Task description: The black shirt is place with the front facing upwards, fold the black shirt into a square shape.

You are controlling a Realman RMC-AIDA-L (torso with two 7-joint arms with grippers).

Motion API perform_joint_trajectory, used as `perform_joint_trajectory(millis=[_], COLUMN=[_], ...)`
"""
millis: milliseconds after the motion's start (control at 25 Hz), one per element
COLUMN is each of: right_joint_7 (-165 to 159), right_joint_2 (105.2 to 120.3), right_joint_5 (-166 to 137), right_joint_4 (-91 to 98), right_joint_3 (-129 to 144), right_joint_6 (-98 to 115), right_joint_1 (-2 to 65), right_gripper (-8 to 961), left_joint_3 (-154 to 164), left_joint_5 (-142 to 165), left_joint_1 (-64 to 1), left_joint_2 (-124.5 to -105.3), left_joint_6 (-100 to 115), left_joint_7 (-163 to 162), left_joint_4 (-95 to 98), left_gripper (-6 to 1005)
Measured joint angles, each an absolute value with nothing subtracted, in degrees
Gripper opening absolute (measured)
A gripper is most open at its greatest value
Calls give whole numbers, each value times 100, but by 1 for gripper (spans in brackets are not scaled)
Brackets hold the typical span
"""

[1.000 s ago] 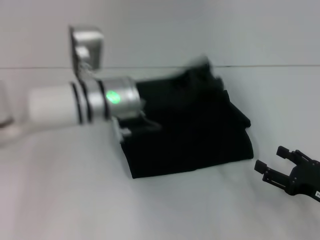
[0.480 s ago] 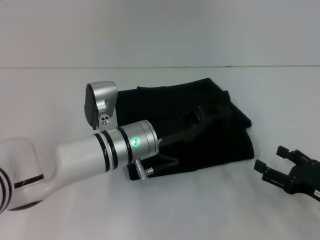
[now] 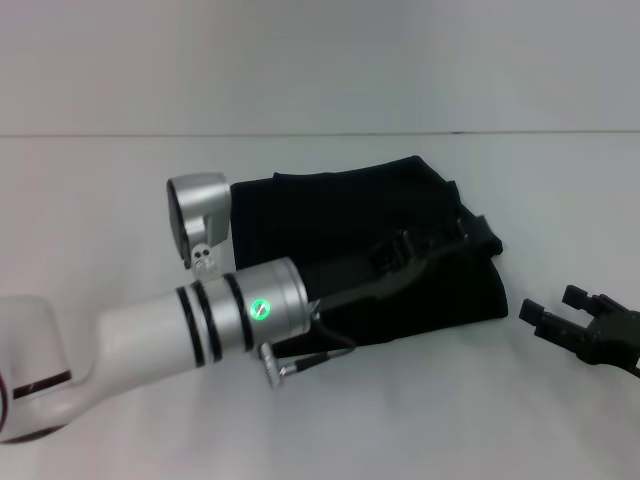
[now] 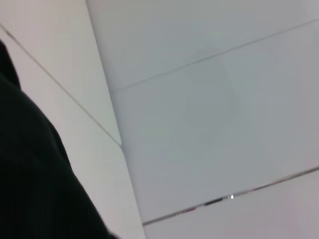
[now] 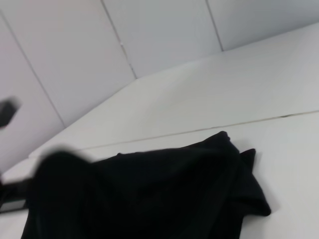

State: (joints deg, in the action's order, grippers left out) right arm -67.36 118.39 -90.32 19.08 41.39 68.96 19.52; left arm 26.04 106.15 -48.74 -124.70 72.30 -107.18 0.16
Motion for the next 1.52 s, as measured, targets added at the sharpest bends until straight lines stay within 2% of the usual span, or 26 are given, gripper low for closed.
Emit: perform_joint_trajectory(millis=[400,520,600,920,1200,1520], right_joint_7=[-7985,-8819,-9698,-12890,-14215,-14833], right_joint_2=[11627,11520,11408,10866,10818,10886], right_joint_5=[-9074,-9205,-9481,-11120,-12189,-12338], right_joint_4=[1997,2161,2422,2773,2804,2450], right_joint_3=[4196,4212,4218,4219,4219,4218], right_joint_6=[6922,7057,7275,7742,7902,7291], right_joint_1=[2153,2271,2395,3507,4320,4594], right_gripper=[874,871,869,860,853,844], left_joint_3=[3423,3535,3633,3809,3768,3435], left_joint_5=[10619,10618,10620,10971,11207,11243], left_joint_1=[-4221,-4009,-3833,-2985,-2364,-2060], left_joint_2=[-12425,-12425,-12423,-12411,-12399,-12368], left_joint_6=[7707,8139,8631,9385,9645,9677], left_joint_7=[-10985,-10662,-10146,-8198,-7257,-6737], left_joint_4=[771,1287,1661,2769,3635,4106], left_gripper=[778,893,969,960,956,951])
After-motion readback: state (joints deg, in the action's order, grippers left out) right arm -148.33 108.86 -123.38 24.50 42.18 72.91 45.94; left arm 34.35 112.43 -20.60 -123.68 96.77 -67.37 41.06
